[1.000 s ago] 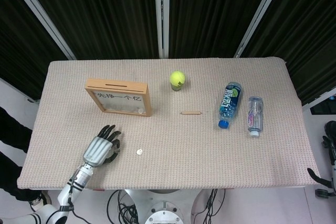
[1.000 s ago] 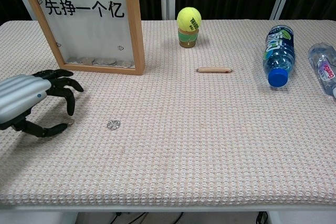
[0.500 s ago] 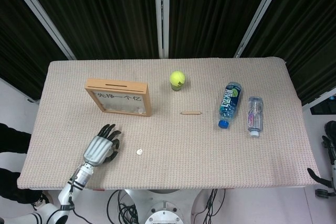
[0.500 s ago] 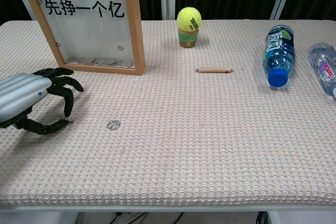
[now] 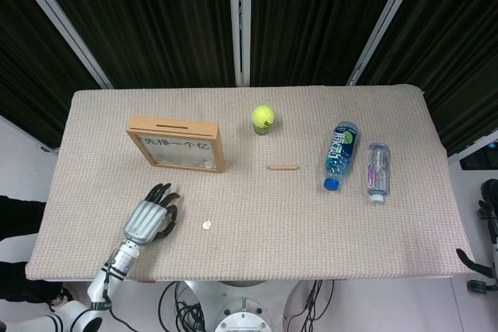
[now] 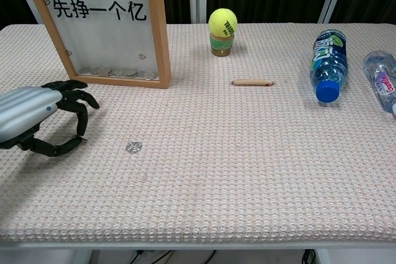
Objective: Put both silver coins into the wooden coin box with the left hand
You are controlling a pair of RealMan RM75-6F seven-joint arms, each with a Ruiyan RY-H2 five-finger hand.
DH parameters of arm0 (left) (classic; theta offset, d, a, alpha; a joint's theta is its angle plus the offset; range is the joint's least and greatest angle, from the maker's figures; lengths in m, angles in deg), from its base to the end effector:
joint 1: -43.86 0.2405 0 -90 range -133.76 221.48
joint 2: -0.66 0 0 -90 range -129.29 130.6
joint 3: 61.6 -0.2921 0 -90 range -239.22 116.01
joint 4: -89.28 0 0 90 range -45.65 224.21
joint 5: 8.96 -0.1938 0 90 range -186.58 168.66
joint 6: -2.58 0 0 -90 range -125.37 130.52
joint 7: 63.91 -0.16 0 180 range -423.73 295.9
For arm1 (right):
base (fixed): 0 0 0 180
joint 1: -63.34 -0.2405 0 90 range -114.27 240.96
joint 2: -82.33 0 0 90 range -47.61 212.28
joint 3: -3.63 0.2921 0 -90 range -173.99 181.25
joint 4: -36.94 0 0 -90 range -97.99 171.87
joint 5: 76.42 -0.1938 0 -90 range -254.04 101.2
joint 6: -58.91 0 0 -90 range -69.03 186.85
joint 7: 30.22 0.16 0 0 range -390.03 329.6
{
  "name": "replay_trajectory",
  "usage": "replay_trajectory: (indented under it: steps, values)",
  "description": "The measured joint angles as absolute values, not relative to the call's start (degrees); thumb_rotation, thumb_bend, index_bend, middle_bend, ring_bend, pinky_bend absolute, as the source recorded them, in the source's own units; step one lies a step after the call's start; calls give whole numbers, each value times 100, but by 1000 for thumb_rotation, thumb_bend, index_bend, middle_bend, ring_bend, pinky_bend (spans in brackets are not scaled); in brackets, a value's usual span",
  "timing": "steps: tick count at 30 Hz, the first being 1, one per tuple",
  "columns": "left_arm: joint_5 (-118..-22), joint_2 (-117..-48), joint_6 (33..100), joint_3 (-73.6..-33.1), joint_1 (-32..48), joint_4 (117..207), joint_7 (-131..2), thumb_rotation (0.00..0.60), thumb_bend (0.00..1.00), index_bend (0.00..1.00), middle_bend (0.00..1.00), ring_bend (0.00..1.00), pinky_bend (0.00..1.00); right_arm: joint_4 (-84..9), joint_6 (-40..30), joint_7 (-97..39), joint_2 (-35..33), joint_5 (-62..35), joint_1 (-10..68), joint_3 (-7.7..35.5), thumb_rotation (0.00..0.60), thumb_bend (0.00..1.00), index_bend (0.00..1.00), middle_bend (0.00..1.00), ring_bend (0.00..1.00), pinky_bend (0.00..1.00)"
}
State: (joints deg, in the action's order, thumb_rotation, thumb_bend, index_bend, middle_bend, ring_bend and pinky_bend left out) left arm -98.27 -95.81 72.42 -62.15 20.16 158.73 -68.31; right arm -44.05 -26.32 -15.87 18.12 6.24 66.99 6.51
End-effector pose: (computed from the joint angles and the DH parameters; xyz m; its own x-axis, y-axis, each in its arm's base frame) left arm -0.2632 0.2771 -0.0349 0.4151 0.2030 0.8869 0.8623 -0.3987 -0.3123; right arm -0.4043 -0.1426 0.2165 0.3406 -0.0200 0.9400 -0.9202 0.1983 0.3376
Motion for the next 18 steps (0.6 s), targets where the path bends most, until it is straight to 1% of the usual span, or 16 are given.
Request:
replay_trajectory:
  steps: [4,7,9,12,18]
  values:
    - [-9825,-9520,7284,-6208,2028,15966,-6832,600,403,583,220,15,101,-4401,-2630,-1586,1801,621,6699,650,600,134,0,0,0,0]
    - [-9831,-9419,7353,-6208,2055,16110,-6886,600,403,584,220,16,152,-4401,-2644,-1586,1800,621,6704,652,600,134,0,0,0,0]
    - [-9840,-9315,7432,-6207,2087,16241,-6970,600,403,585,220,16,160,-4401,-2661,-1582,1803,622,6710,657,600,133,0,0,0,0]
    - [-9849,-9057,7615,-6200,2170,16525,-7107,600,403,588,221,16,161,-4400,-2692,-1559,1816,619,6720,671,600,134,0,0,0,0]
    - [-9782,-8263,8013,-6070,2351,17218,-7167,600,403,606,224,17,162,-4420,-2765,-1538,1864,686,6731,665,600,134,0,0,0,0]
